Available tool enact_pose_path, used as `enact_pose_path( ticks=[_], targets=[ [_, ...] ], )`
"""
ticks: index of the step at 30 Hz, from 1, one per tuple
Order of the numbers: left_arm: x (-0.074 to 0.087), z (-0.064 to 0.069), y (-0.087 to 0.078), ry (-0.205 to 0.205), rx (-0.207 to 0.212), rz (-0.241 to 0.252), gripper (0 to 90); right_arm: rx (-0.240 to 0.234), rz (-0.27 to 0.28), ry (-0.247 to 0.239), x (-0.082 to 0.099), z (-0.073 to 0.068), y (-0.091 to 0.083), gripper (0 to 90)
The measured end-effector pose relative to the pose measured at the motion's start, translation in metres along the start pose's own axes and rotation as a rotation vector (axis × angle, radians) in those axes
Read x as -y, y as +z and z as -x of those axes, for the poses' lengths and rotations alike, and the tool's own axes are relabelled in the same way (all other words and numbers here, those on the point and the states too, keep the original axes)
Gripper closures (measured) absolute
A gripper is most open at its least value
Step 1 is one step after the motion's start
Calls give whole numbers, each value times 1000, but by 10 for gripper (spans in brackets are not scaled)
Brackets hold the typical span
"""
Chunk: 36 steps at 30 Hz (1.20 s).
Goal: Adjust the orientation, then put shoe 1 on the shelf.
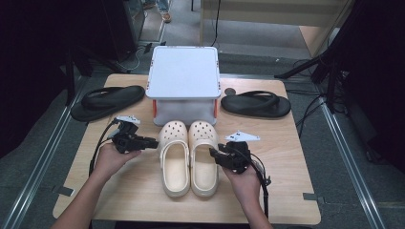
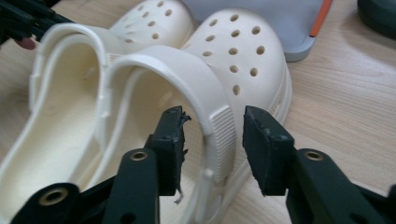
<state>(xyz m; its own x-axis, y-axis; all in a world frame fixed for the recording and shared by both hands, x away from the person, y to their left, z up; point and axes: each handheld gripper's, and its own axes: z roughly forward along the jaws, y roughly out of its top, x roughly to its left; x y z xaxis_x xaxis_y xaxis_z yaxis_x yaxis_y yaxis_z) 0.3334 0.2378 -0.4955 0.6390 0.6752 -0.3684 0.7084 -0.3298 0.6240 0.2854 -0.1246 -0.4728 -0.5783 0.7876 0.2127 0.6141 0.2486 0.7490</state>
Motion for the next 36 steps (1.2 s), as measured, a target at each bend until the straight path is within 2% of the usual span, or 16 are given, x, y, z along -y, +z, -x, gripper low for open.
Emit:
enact_pose_path(
  ticks=[4, 7, 11, 14, 22, 23, 26, 29, 34, 36],
  targets=[
    [-3, 7, -7, 14, 14, 6, 671, -30, 28, -8, -4, -8, -14, 586],
    [-9, 11, -13, 13, 26, 5, 719, -60, 29, -14, -4, -15, -20, 586],
    [-15, 12, -18, 33, 9, 15, 824, -89, 4, -26, 3, -27, -20, 578],
    [-19, 11, -20, 42, 16, 36, 883, -100, 2, -20, 6, -33, -19, 573],
    [-34, 8, -23, 58, 18, 41, 899, -103, 21, -22, 7, -39, -16, 553],
    [-36, 7, -25, 68, 12, 43, 899, -103, 22, -24, 7, -40, -15, 541],
    [-48, 8, -34, 65, 33, 66, 899, -101, 31, -29, 7, -41, -13, 497],
    [-62, 10, -42, 83, 17, 87, 899, -82, 38, -32, 5, -43, -11, 496],
    [-90, 11, -47, 121, -13, 88, 899, -91, 27, -9, 5, -41, -8, 487],
    [-99, 9, -48, 120, -18, 88, 898, -94, 22, -5, 6, -42, -8, 479]
  ],
)
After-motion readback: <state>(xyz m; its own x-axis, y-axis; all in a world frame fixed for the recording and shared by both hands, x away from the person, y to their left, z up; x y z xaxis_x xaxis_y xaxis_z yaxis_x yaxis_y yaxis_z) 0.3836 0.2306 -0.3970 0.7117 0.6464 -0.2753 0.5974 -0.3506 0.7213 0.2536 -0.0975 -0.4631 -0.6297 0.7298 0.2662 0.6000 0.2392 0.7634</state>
